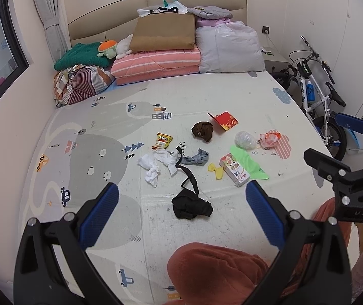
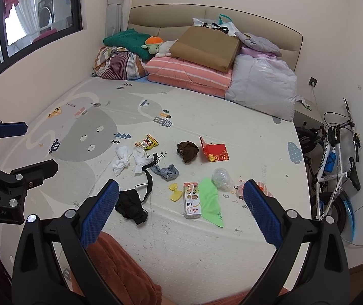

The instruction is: Collect trash

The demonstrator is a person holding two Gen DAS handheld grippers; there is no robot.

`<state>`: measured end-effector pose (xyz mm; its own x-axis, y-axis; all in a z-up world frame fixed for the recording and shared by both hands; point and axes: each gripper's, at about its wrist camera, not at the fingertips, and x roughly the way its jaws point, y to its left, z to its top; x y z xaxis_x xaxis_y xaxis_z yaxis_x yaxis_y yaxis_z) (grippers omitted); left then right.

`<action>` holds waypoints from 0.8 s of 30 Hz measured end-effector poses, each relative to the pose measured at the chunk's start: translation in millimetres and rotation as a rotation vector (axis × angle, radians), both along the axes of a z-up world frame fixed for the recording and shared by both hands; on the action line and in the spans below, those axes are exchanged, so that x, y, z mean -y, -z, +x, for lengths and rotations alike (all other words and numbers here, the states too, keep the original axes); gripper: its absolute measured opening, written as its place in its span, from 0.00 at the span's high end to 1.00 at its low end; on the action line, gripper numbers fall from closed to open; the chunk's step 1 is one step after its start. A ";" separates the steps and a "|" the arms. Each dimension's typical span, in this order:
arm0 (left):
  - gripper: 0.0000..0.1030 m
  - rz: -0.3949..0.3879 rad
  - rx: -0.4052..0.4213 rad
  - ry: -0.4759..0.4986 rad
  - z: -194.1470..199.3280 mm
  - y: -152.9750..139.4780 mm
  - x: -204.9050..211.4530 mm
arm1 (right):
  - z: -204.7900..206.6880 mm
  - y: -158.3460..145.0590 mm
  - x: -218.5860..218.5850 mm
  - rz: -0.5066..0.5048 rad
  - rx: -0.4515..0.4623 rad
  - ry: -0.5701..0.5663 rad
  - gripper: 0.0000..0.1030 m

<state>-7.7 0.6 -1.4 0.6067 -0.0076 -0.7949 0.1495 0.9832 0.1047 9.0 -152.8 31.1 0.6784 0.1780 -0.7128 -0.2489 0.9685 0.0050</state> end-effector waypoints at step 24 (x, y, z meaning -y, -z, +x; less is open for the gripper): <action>0.04 -0.001 0.001 0.000 -1.8 -0.4 -0.1 | -3.7 -5.4 -3.1 0.006 0.006 -0.004 0.08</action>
<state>-9.5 0.7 -1.0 0.6076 -0.0081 -0.7942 0.1493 0.9833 0.1042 5.3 -149.7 36.4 0.6823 0.1845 -0.7074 -0.2524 0.9676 0.0090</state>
